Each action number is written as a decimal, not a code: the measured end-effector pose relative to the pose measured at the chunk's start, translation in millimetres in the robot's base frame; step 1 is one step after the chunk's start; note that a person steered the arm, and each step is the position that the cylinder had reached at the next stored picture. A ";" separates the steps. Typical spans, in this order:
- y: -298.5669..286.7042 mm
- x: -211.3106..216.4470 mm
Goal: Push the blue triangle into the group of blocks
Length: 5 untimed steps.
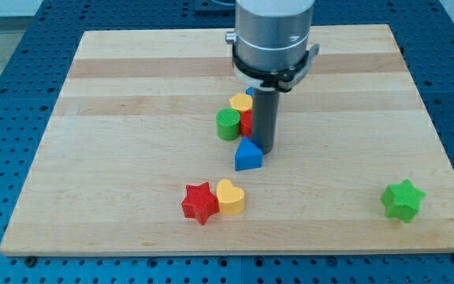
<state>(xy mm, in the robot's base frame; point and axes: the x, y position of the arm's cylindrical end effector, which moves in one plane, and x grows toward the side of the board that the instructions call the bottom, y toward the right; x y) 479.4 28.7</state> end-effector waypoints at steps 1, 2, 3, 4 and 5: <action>-15.8 12.5; -29.6 22.0; -35.7 25.0; -35.7 24.8; -35.7 24.4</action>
